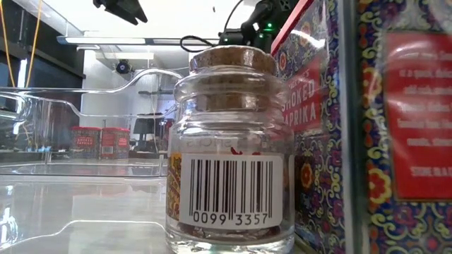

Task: Sort spices by type
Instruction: Put the red seasoning can into the top transparent bin

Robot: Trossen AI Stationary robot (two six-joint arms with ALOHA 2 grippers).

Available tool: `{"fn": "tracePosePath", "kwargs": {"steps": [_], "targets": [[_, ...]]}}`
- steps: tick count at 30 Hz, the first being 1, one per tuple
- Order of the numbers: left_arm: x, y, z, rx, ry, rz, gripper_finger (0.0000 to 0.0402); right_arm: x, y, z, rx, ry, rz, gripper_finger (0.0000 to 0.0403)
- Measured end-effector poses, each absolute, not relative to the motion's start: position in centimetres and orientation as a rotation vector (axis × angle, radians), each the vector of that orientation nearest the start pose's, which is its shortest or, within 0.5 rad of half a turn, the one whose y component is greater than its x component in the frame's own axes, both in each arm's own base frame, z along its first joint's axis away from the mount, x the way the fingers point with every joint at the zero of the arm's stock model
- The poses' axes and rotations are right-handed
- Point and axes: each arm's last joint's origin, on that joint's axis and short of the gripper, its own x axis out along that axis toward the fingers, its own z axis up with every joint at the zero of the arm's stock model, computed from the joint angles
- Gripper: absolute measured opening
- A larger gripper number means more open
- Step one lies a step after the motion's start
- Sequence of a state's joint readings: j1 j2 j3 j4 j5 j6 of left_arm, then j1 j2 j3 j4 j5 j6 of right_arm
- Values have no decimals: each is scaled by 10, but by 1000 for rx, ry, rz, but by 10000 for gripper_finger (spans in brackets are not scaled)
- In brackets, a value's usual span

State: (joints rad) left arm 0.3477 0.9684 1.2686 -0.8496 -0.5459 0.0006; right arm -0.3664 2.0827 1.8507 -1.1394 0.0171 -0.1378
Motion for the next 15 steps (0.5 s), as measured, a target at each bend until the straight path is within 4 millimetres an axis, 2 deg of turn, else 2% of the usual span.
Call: {"fn": "tracePosePath", "kwargs": {"steps": [15], "targets": [[151, 71, 402, 42, 558, 874, 248, 389, -152, 240, 75, 1412, -186, 238]]}}
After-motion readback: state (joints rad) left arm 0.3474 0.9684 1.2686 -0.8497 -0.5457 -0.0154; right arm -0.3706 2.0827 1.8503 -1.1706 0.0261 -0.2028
